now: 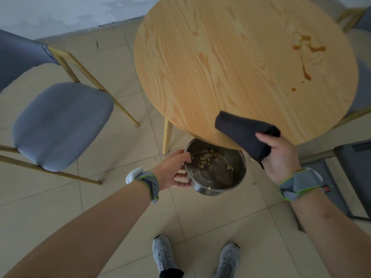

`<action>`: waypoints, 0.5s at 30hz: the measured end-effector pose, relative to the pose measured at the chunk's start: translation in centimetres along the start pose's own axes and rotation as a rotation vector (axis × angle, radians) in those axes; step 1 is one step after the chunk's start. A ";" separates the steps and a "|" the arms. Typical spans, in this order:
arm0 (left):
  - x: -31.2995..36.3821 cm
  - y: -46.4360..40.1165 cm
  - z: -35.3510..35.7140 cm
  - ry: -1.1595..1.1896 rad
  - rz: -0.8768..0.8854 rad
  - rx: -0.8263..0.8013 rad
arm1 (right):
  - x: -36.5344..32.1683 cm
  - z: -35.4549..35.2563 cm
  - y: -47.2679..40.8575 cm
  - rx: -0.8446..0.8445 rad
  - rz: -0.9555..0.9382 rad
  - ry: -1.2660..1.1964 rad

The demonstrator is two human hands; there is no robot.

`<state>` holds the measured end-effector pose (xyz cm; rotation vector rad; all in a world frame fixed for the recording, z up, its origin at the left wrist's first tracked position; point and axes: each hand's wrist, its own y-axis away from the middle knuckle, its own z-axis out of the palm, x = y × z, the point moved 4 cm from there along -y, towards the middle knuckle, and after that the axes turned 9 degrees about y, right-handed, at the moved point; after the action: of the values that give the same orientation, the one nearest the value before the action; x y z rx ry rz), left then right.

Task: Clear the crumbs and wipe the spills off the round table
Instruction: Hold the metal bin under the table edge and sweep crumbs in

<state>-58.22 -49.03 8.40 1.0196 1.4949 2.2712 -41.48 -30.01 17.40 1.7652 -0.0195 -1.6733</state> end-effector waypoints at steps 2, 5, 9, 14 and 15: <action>-0.2 -0.1 0.2 -0.017 0.000 0.005 | -1.4 -0.8 -0.1 0.012 -0.010 -0.132; -0.4 -0.1 0.1 -0.017 0.002 0.018 | -3.8 -3.0 -1.1 0.115 -0.097 -0.181; 0.3 0.1 -1.6 0.025 0.021 0.050 | -4.9 -5.1 -3.5 0.273 -0.205 0.054; 1.8 0.2 -4.6 0.102 0.047 0.099 | -1.7 -1.7 -6.6 0.276 -0.202 0.534; 2.1 0.2 -5.1 0.111 0.057 0.104 | -0.9 -0.3 -7.0 0.233 -0.212 0.626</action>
<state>-63.09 -51.59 8.23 0.9903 1.6644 2.3460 -44.41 -24.19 14.77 2.4738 0.2721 -1.2198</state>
